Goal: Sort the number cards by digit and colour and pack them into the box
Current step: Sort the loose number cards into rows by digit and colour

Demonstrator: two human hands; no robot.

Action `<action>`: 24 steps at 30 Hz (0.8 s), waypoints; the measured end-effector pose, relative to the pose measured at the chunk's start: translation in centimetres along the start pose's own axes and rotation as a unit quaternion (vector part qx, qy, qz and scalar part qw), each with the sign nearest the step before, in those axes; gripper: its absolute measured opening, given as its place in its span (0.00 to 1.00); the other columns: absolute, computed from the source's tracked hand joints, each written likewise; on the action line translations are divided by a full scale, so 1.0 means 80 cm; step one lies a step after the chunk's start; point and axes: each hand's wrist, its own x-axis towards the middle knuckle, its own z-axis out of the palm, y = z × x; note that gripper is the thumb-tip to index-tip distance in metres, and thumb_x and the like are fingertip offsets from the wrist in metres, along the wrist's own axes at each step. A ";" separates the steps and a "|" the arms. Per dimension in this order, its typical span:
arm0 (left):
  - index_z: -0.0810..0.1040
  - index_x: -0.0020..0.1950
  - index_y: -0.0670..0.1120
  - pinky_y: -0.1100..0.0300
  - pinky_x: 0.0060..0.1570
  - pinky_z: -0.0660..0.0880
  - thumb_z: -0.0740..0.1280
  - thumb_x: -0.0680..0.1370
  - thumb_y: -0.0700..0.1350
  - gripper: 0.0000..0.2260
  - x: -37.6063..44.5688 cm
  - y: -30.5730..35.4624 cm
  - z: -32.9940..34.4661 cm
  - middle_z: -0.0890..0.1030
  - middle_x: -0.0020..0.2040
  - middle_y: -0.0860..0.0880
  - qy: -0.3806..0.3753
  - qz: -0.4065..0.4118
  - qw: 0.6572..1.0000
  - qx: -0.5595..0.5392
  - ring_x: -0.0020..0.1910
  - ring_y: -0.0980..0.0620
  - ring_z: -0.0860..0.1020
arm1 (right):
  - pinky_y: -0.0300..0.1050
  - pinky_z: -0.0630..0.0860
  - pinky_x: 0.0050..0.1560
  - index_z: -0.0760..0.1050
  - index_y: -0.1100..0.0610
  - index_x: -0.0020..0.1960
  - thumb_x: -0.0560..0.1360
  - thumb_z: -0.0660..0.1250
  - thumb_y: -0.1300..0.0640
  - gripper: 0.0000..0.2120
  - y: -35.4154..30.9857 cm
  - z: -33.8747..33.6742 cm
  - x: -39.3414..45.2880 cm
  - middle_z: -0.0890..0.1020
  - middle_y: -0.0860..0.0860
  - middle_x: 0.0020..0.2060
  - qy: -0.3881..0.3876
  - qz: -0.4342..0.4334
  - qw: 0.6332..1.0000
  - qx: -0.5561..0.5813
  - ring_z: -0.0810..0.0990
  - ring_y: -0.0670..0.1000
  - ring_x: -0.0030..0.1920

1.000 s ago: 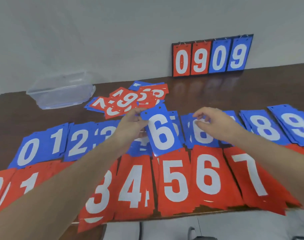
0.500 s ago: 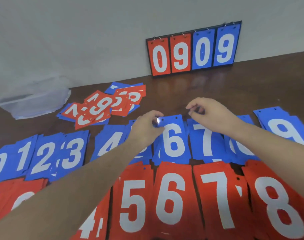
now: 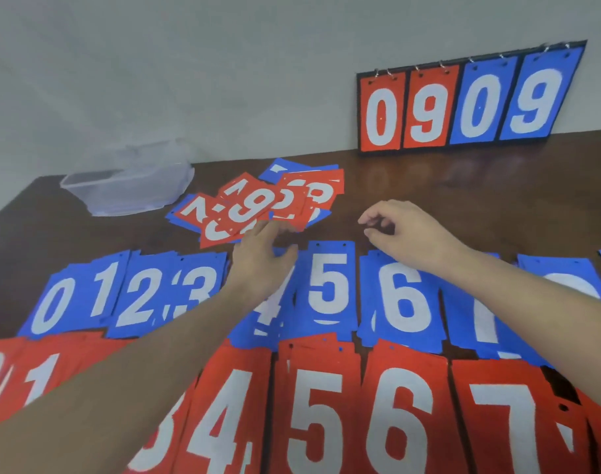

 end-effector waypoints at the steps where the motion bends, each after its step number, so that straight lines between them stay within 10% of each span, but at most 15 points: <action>1: 0.78 0.61 0.53 0.50 0.62 0.75 0.68 0.80 0.45 0.10 0.003 -0.011 -0.011 0.75 0.58 0.58 0.003 -0.006 1.000 0.008 0.57 0.57 0.76 | 0.36 0.72 0.50 0.76 0.42 0.55 0.80 0.67 0.53 0.07 -0.008 0.007 0.007 0.78 0.41 0.51 -0.006 0.002 1.000 -0.005 0.75 0.43 0.53; 24: 0.68 0.76 0.55 0.48 0.70 0.66 0.68 0.70 0.72 0.39 0.139 -0.177 -0.097 0.68 0.73 0.51 -0.091 -0.026 0.984 0.154 0.71 0.49 0.68 | 0.49 0.67 0.72 0.68 0.46 0.75 0.80 0.67 0.49 0.24 -0.097 0.113 0.160 0.72 0.47 0.72 -0.013 0.031 0.994 -0.107 0.68 0.51 0.73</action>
